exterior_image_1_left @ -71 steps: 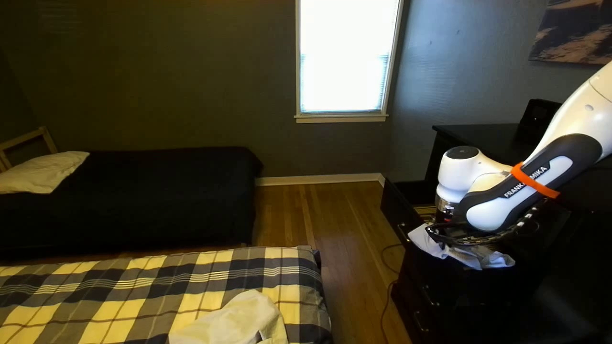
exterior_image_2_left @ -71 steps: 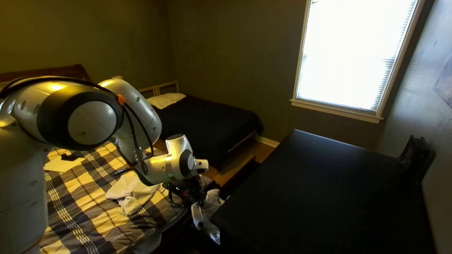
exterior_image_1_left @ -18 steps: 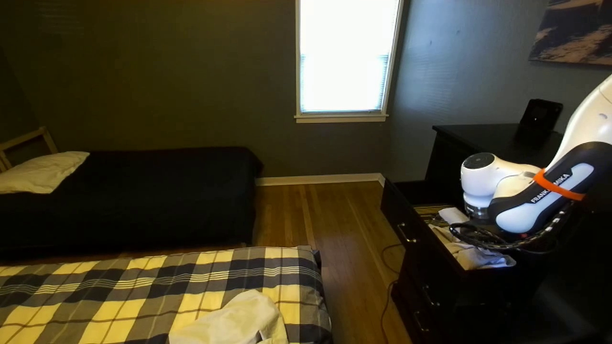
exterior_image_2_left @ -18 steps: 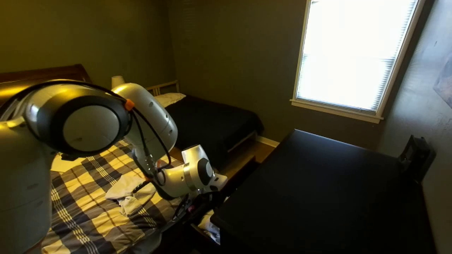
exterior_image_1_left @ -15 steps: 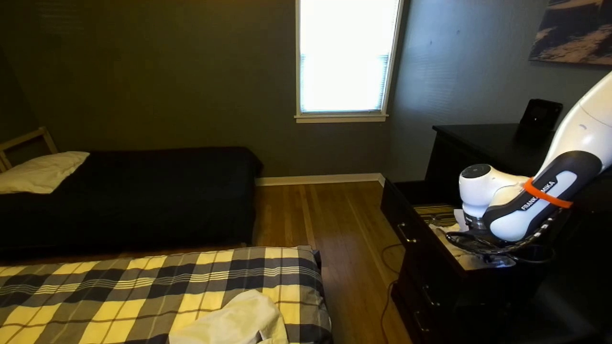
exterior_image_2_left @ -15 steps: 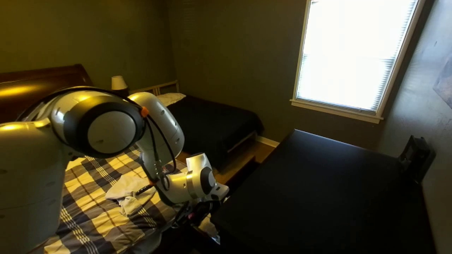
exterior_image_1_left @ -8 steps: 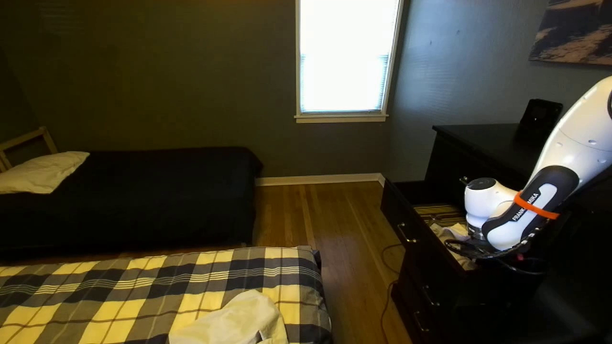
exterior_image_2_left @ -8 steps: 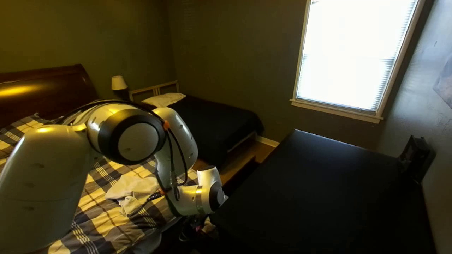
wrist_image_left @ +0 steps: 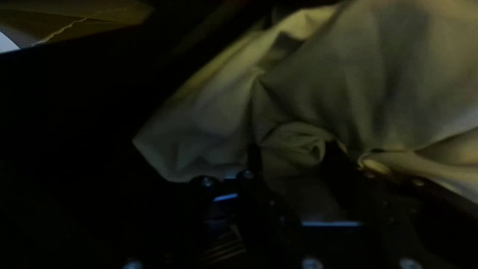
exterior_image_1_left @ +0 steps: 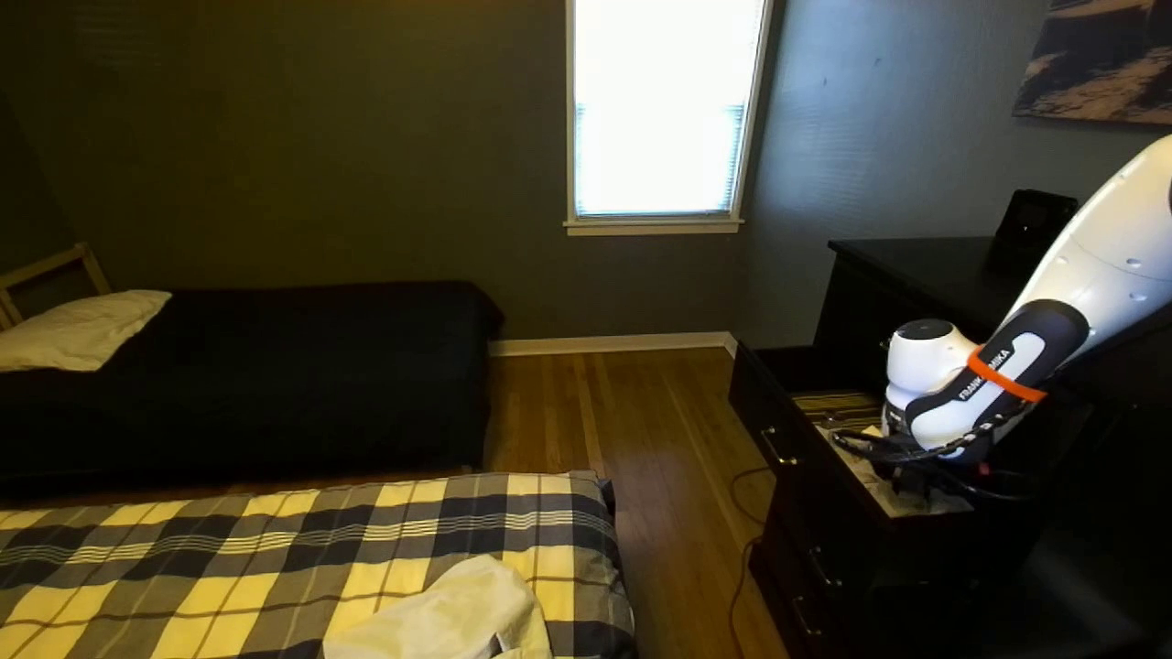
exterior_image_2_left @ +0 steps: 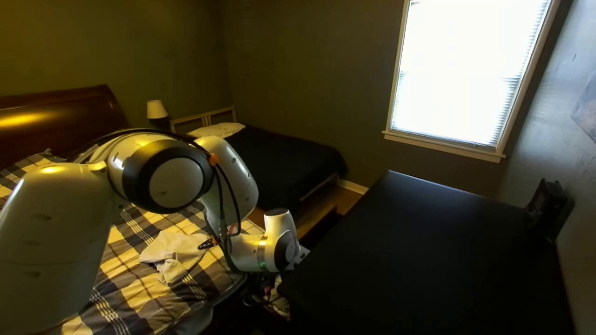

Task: Push the white cloth into the open drawer and then close it

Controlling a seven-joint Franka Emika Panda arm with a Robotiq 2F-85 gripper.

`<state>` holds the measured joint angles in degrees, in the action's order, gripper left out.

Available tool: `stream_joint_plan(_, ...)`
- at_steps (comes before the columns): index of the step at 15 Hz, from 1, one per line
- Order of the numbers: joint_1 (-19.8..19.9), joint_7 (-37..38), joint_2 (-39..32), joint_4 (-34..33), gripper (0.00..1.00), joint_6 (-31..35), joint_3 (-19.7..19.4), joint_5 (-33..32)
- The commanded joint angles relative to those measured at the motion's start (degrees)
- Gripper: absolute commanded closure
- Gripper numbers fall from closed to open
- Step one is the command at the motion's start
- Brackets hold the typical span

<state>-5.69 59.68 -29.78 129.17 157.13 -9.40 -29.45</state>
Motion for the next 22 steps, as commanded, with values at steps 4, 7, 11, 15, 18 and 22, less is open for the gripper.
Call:
stream_joint_plan(4,-3.8,-3.0,13.5,3.7,0.01,-4.9,-1.2,4.9)
stream_joint_plan(7,-3.3,-0.9,16.0,3.1,0.00,-5.6,-0.8,4.3)
stream_joint_plan(11,-2.0,1.9,14.6,1.3,0.00,-4.3,0.0,5.8)
stream_joint_plan(15,-2.4,8.3,10.8,-0.8,0.00,-4.7,-0.7,9.7)
stream_joint_plan(18,-2.5,14.3,7.6,-2.5,0.00,-4.1,-1.8,11.5)
stream_joint_plan(22,-3.2,22.5,2.6,-5.9,0.00,-4.9,-4.2,12.4)
